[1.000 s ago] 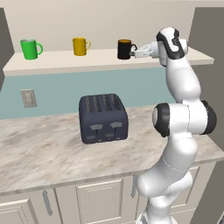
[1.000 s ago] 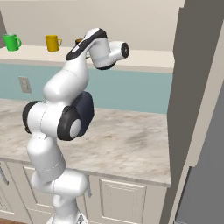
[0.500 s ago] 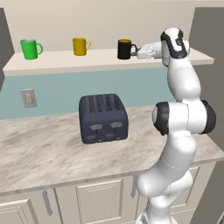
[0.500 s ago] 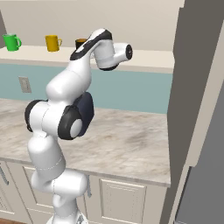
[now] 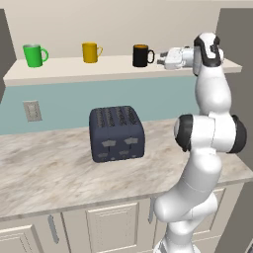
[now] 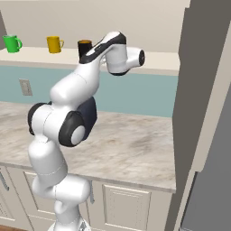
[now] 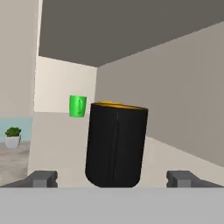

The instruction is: Pick the mug on the counter and place it in the cabinet with the handle facing the right, like the mugs already inside.

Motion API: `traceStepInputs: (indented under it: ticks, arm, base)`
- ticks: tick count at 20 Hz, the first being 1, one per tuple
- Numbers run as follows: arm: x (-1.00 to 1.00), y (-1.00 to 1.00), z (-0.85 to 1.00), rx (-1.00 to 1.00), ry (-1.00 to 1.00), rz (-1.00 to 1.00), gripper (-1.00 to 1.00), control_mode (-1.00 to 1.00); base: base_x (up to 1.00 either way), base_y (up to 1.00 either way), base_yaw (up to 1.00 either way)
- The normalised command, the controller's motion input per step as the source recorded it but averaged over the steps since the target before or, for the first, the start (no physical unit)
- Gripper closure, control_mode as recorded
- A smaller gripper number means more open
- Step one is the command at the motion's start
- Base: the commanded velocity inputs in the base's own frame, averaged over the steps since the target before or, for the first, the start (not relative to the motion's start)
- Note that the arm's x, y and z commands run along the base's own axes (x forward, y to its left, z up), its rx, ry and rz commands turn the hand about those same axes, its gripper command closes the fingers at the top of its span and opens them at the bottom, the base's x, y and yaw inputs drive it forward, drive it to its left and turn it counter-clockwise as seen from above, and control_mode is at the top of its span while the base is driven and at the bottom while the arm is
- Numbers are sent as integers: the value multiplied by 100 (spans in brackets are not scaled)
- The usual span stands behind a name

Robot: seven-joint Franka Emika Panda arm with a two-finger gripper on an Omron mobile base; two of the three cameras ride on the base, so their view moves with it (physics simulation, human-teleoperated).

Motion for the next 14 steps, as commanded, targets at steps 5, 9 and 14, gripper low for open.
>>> traceStepInputs:
  ticks: [5, 9, 14]
  arm:
    - [-61, -5, 9, -2, -23, 3, -100, -100]
    - [-95, 0, 37, -4, -33, 6, -100, -100]
    - [-94, 16, 71, -4, -28, 7, -100, -100]
  base:
    - [0, 0, 0]
    - [0, 0, 0]
    - [0, 0, 0]
